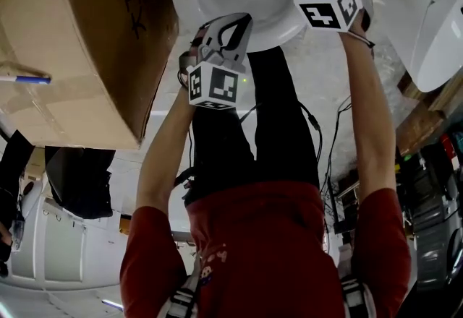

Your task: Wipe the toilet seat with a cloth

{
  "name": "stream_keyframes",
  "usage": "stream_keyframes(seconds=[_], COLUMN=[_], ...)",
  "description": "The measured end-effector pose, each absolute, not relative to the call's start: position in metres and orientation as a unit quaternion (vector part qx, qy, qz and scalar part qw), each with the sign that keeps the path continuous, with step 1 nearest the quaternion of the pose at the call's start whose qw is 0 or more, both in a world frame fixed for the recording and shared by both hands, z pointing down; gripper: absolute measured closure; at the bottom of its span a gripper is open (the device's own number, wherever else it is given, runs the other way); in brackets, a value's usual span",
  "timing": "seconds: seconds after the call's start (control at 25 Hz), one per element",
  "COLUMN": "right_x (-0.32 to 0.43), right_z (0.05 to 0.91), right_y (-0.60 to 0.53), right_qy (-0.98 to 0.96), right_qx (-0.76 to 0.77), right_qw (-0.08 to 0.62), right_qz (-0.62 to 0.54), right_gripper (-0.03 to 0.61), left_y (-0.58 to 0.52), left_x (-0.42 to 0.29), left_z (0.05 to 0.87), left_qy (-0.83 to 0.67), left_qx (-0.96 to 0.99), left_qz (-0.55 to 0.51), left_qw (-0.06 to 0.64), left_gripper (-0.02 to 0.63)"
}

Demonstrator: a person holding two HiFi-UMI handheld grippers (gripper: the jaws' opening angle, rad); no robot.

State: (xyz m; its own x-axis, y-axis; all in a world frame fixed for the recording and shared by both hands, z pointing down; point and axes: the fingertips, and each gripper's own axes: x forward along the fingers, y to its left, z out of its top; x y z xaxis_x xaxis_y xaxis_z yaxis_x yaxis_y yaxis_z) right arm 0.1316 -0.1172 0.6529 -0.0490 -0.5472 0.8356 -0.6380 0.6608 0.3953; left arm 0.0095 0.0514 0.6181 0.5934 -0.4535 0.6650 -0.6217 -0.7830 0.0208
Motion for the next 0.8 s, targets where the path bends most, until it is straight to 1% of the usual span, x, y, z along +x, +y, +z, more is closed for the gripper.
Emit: stream_keyframes(seconds=[0.12, 0.24, 0.32, 0.36, 0.48, 0.64, 0.8], right_x=[0.129, 0.131, 0.13, 0.129, 0.126, 0.125, 0.127], right_z=[0.667, 0.69, 0.699, 0.701, 0.703, 0.701, 0.701], right_y=[-0.148, -0.161, -0.159, -0.158, -0.158, -0.16, -0.154], right_qy=[-0.704, -0.665, -0.642, -0.631, -0.619, -0.634, -0.633], right_qx=[0.367, 0.308, 0.275, 0.26, 0.226, 0.211, 0.214], right_qw=[0.607, 0.672, 0.698, 0.708, 0.721, 0.722, 0.717], right_qz=[-0.037, -0.11, -0.158, -0.182, -0.215, -0.18, -0.202], right_gripper=[0.488, 0.488, 0.495, 0.5, 0.502, 0.502, 0.506], left_y=[0.03, 0.018, 0.009, 0.006, 0.0, -0.003, 0.001], left_x=[0.001, -0.004, -0.011, -0.016, -0.027, -0.025, -0.024], left_z=[0.589, 0.569, 0.558, 0.555, 0.55, 0.548, 0.546], left_qy=[-0.359, -0.382, -0.399, -0.412, -0.441, -0.443, -0.442], left_qx=[0.881, 0.886, 0.886, 0.883, 0.872, 0.872, 0.872], left_qz=[0.28, 0.246, 0.226, 0.214, 0.19, 0.185, 0.184], left_qw=[0.126, 0.094, 0.074, 0.076, 0.097, 0.099, 0.104], left_gripper=[0.6, 0.6, 0.6, 0.6, 0.6, 0.6, 0.6])
